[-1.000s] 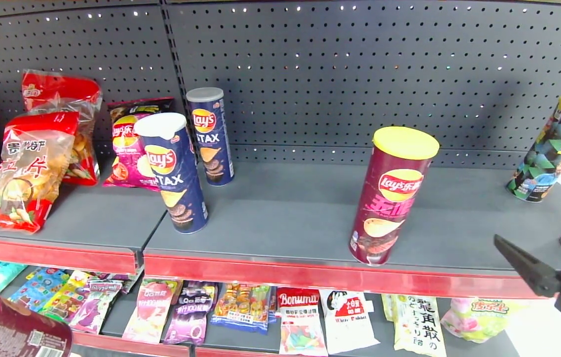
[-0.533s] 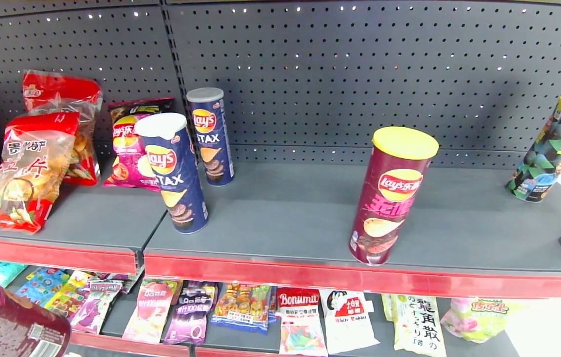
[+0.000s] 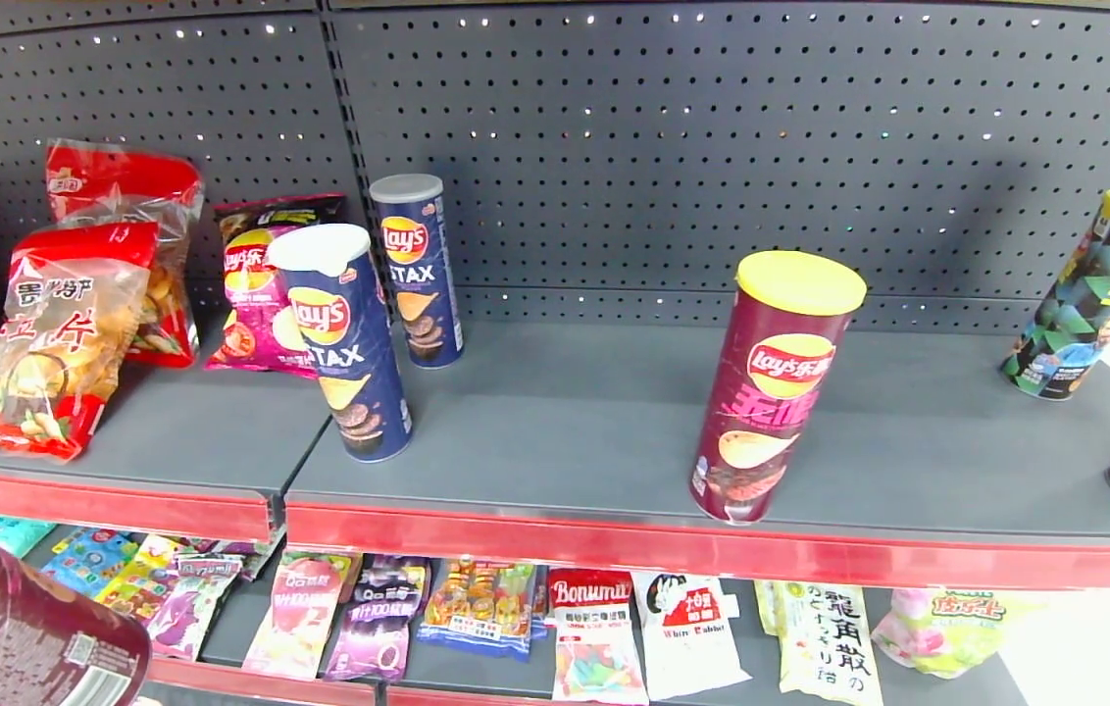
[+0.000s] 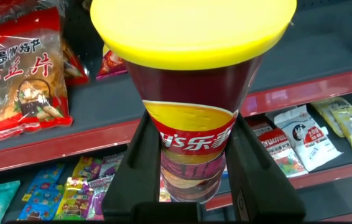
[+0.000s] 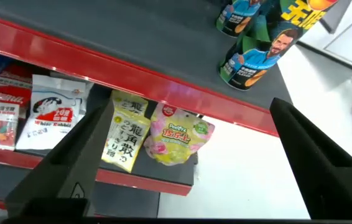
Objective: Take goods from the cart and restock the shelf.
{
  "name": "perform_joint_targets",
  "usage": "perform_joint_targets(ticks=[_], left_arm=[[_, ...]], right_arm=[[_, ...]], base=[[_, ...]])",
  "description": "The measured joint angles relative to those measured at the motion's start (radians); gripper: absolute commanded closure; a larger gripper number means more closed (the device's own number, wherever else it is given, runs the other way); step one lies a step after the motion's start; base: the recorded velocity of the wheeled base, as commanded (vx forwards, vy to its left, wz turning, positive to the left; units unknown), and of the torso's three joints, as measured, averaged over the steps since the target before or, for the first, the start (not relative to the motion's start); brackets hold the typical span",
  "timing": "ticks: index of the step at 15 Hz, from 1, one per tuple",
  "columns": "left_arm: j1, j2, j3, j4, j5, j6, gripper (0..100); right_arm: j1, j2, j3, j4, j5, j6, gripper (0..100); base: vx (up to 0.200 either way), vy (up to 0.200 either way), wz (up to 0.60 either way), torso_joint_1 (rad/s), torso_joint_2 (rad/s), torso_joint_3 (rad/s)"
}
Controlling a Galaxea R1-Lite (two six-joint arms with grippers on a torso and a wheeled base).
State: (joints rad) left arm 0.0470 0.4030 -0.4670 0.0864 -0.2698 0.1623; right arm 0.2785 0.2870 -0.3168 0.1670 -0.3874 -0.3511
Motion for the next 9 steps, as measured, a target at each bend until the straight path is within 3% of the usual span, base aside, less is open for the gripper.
perform_joint_targets(ticks=[9], left_arm=[[0.001,-0.002,-0.013,0.003,0.002,-0.014,100]], right_arm=[[0.000,-0.044,0.021,0.001,-0.002,-0.056,0]], base=[[0.000,0.000,0.00,0.000,0.00,0.000]])
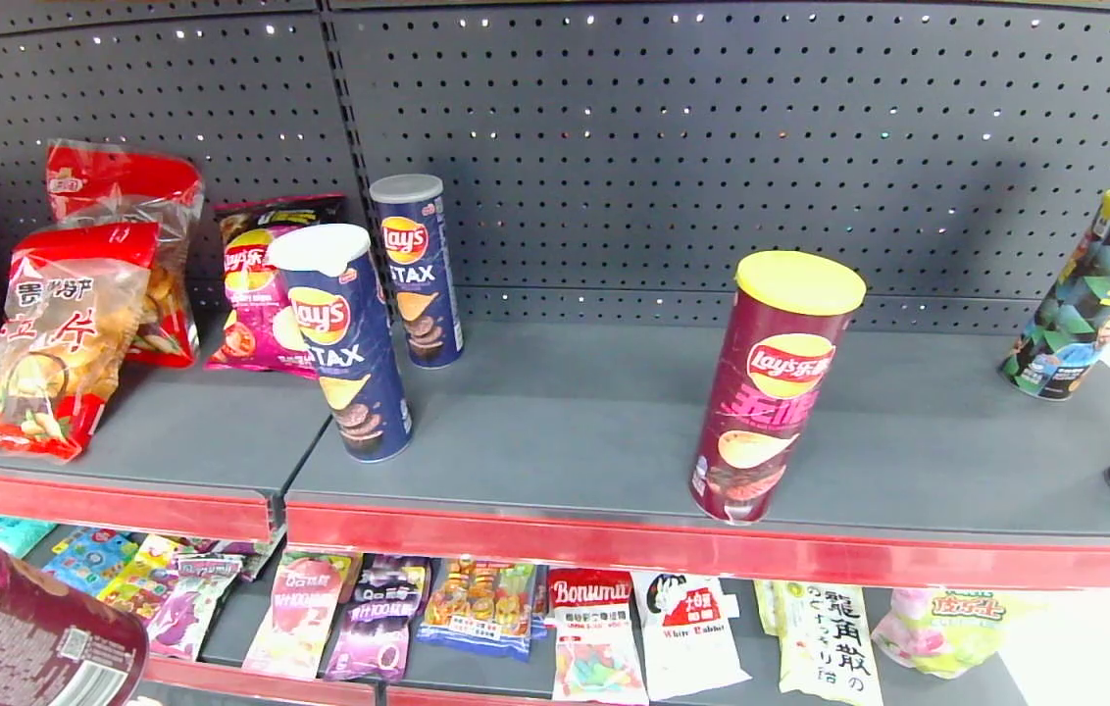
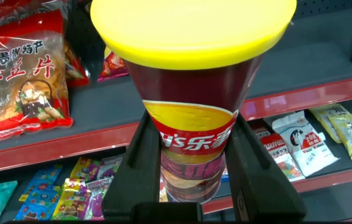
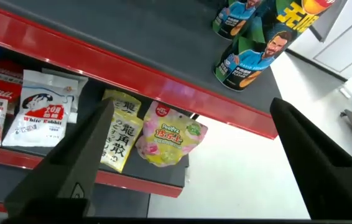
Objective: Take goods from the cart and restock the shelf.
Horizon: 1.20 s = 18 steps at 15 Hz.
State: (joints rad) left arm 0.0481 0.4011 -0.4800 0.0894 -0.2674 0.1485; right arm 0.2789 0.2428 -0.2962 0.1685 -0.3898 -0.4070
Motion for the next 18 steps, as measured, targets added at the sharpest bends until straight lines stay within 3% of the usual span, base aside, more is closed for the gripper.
perform_joint_targets(ticks=[6,15,18], left_arm=[[0.000,0.002,0.003,0.001,-0.002,0.000,100],[-0.001,0.008,-0.003,0.001,-0.002,0.000,100],[-0.001,0.013,-0.010,0.000,-0.003,0.000,100]], right_arm=[[0.000,-0.006,0.005,0.001,0.002,-0.002,0],[0.001,-0.003,0.020,0.000,0.009,-0.002,0],[0.001,-0.009,0.034,0.000,0.011,0.005,0]], base=[[0.000,0.000,0.00,0.000,0.00,0.000],[0.000,0.000,-0.60,0.001,0.00,0.004],[0.000,0.000,0.00,0.000,0.00,0.000]])
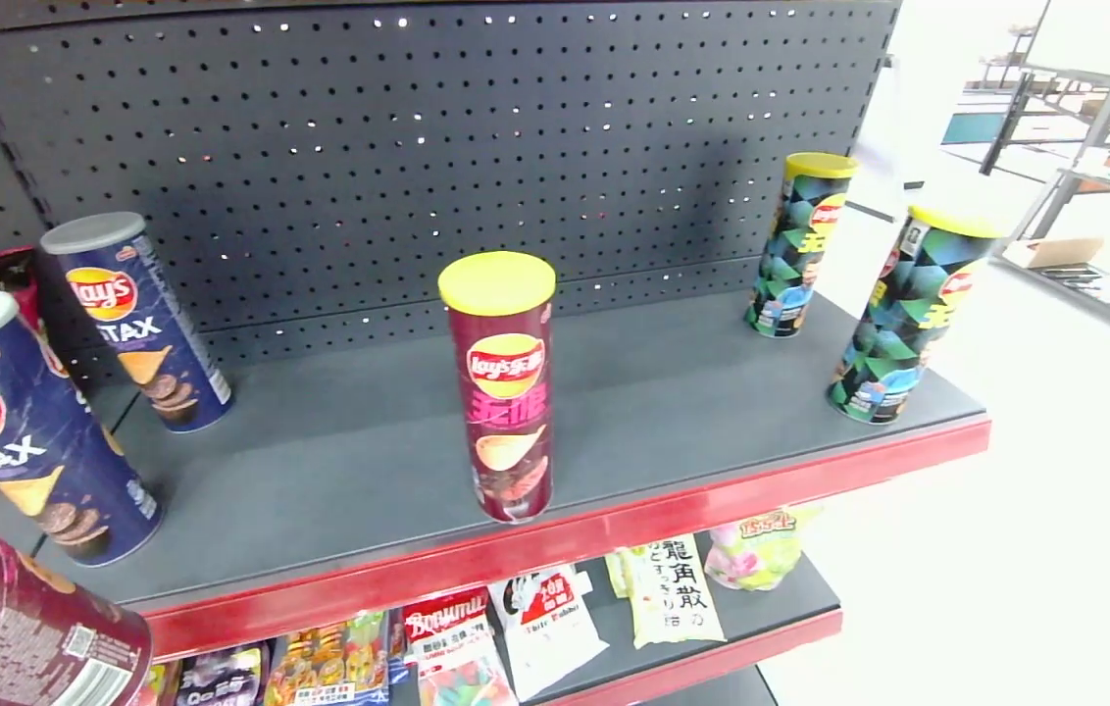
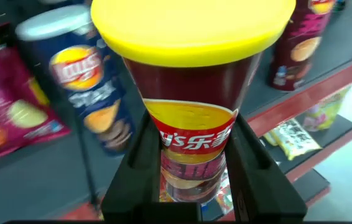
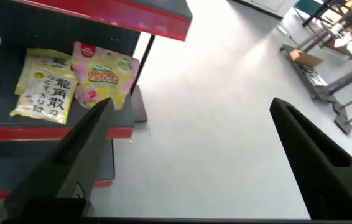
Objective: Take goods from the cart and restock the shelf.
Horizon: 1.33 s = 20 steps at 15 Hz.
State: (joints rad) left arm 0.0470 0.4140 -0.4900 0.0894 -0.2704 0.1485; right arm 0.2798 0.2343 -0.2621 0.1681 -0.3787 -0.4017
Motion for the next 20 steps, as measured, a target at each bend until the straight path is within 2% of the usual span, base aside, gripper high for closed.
perform_joint_targets(ticks=[5,7,9,11,15,18,20], left_arm=[[0.000,0.048,-0.044,-0.005,0.000,-0.018,100],[0.000,0.084,-0.052,-0.017,-0.001,-0.019,100],[-0.001,0.119,-0.054,-0.023,-0.050,-0.020,100],[-0.001,0.147,-0.055,-0.024,-0.080,-0.020,100],[-0.001,0.206,-0.055,-0.068,-0.123,-0.020,100],[-0.001,0.254,-0.055,-0.130,-0.131,-0.020,100],[-0.001,0.273,-0.054,-0.138,-0.130,-0.020,100]], right_arm=[[0.008,-0.102,0.073,-0.003,0.015,0.054,0],[0.028,-0.174,0.130,-0.009,0.038,0.159,0],[0.037,-0.208,0.151,-0.018,0.053,0.251,0],[0.040,-0.223,0.177,-0.079,0.152,0.375,0],[0.043,-0.231,0.216,-0.125,0.412,0.399,0],[0.070,-0.233,0.222,-0.129,0.398,0.437,0],[0.074,-0.233,0.222,-0.129,0.395,0.451,0]], base=[[0.000,0.000,0.00,0.000,0.00,0.000],[0.000,0.000,0.00,0.000,0.00,0.000],[0.000,0.000,0.00,0.000,0.00,0.000],[0.000,0.000,0.00,0.000,0.00,0.000],[0.000,0.000,0.00,0.000,0.00,0.000],[0.000,0.000,0.00,0.000,0.00,0.000],[0.000,0.000,0.00,0.000,0.00,0.000]])
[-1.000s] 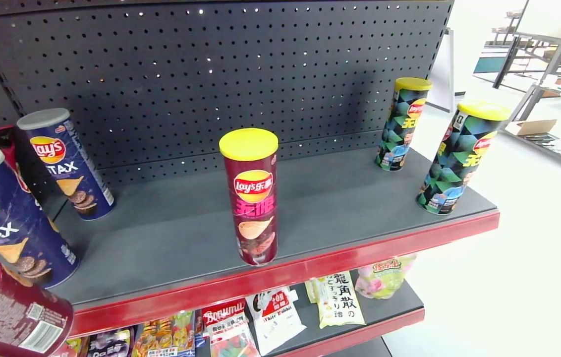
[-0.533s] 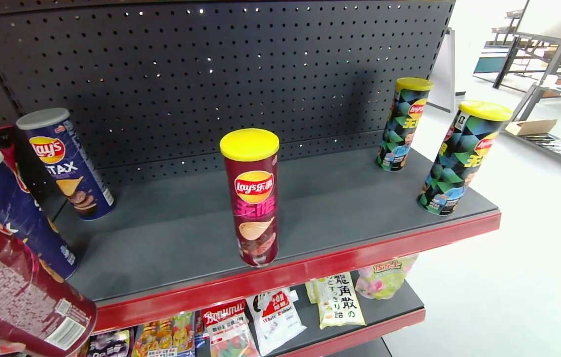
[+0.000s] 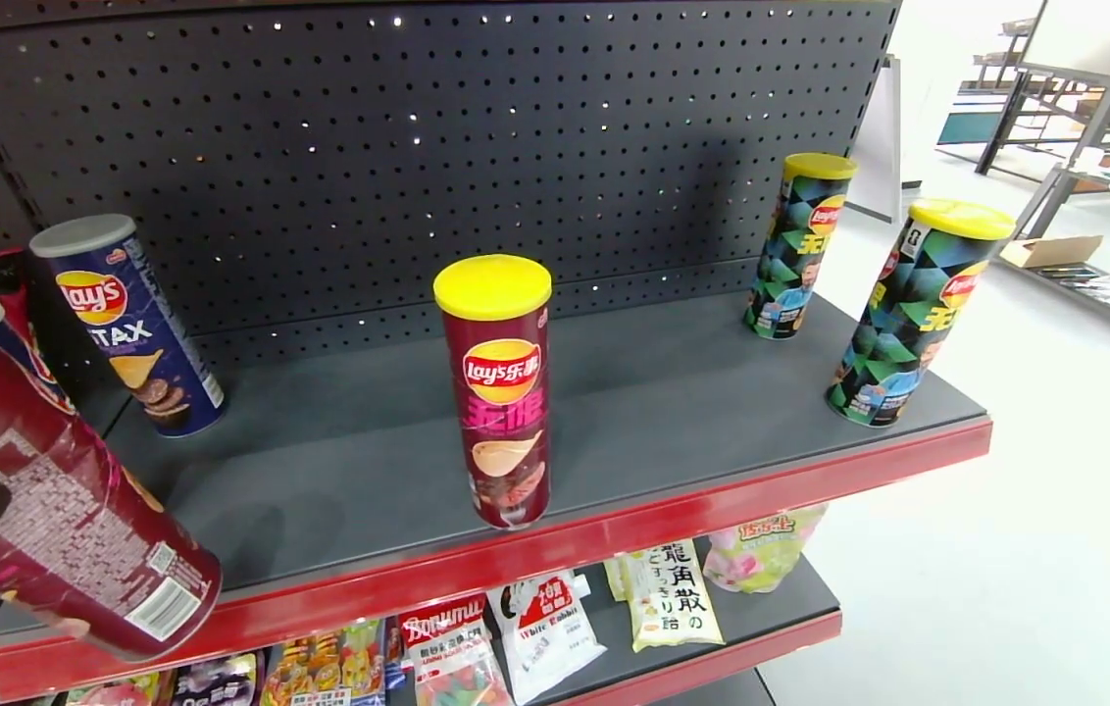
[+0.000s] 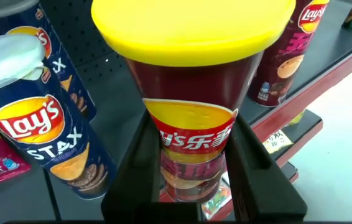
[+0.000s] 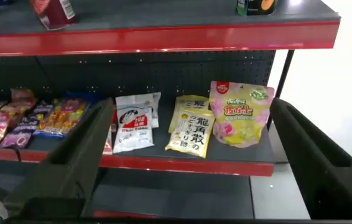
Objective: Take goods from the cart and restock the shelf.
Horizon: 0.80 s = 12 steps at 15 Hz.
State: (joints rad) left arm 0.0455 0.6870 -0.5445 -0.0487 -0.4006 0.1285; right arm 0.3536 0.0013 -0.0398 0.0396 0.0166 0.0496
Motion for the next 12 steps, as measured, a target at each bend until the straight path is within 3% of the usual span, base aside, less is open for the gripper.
perform_joint_targets(ticks=[4,7,10,12], left_arm=[[0.000,0.012,-0.003,0.001,0.000,0.000,100],[0.000,0.010,-0.010,-0.004,0.001,-0.001,100],[0.000,0.017,-0.036,-0.006,0.002,0.000,100],[0.000,0.028,-0.048,-0.006,0.004,0.000,100]], right_arm=[[0.002,0.000,0.000,0.000,0.017,0.023,0],[0.053,-0.001,0.010,-0.036,0.129,-0.007,0],[0.025,-0.001,0.011,-0.030,0.108,-0.001,0],[-0.030,0.001,0.009,-0.029,0.005,0.037,0]], base=[[0.000,0.000,0.00,0.000,0.00,0.000],[0.000,0.000,0.00,0.000,0.00,0.000],[0.000,0.000,0.00,0.000,0.00,0.000],[0.000,0.000,0.00,0.000,0.00,0.000]])
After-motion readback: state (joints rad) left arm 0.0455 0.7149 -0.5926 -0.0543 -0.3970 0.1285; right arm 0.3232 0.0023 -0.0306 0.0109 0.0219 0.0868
